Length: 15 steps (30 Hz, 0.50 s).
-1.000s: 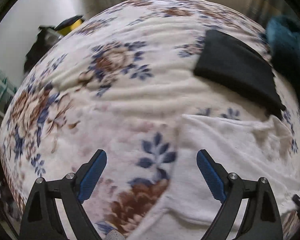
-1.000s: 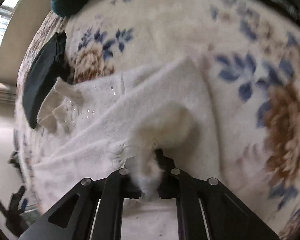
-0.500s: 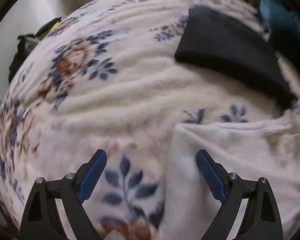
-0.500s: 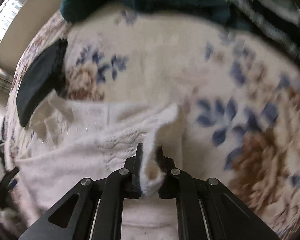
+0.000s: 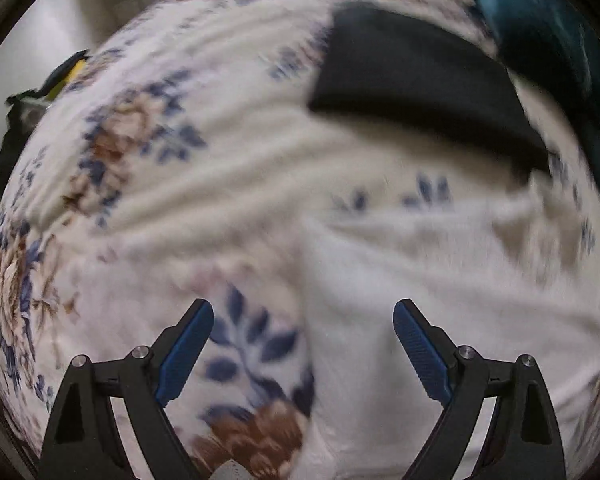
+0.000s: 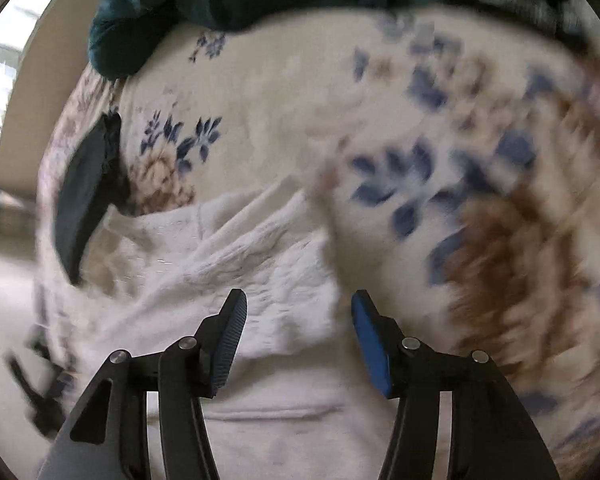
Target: Fold small clothes
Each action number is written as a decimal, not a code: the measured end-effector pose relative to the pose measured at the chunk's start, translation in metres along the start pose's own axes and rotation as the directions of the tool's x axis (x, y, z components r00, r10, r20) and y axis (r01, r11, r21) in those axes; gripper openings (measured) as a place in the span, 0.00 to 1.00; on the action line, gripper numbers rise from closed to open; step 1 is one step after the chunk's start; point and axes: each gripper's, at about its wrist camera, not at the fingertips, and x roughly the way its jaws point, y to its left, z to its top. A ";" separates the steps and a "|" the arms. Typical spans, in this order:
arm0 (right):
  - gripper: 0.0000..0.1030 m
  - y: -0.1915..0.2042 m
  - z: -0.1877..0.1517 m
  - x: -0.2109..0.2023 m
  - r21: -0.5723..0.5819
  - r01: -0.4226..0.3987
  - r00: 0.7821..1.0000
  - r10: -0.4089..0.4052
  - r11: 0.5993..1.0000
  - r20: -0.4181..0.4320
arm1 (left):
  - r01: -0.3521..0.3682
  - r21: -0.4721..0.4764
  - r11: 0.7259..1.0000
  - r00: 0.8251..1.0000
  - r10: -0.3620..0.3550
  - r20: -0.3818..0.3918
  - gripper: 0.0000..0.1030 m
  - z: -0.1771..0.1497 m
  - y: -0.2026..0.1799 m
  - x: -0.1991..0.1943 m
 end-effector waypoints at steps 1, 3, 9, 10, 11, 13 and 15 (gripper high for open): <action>0.36 -0.002 -0.001 0.006 0.039 -0.042 0.999 0.042 0.998 -0.006 | -0.025 0.020 0.999 1.000 0.025 -0.015 0.89 -0.003 -0.002 0.009; 0.07 0.006 -0.004 0.009 0.057 -0.037 0.999 0.037 0.998 0.007 | -0.053 0.040 0.998 0.998 0.054 -0.014 0.92 -0.004 0.002 0.022; 0.07 0.031 -0.020 -0.020 0.058 -0.101 0.993 0.097 0.993 0.068 | -0.132 -0.099 0.986 0.991 0.131 -0.017 0.92 0.021 0.068 0.041; 0.07 0.030 -0.021 -0.020 0.050 -0.087 0.995 0.084 0.995 0.053 | -0.131 -0.117 0.984 0.991 0.129 -0.023 0.92 0.024 0.076 0.041; 0.07 0.029 -0.024 -0.012 0.035 -0.042 0.999 0.041 0.999 0.016 | -0.127 -0.150 0.980 0.992 0.124 -0.030 0.92 0.026 0.087 0.037; 0.09 0.019 -0.026 0.007 0.036 0.047 0.996 -0.044 0.998 -0.075 | -0.082 -0.177 0.981 0.997 0.081 -0.011 0.91 0.028 0.094 0.021; 0.20 0.007 -0.030 0.014 0.058 0.111 0.987 -0.103 0.992 -0.127 | -0.036 -0.152 0.988 0.999 0.039 0.014 0.91 0.024 0.083 -0.002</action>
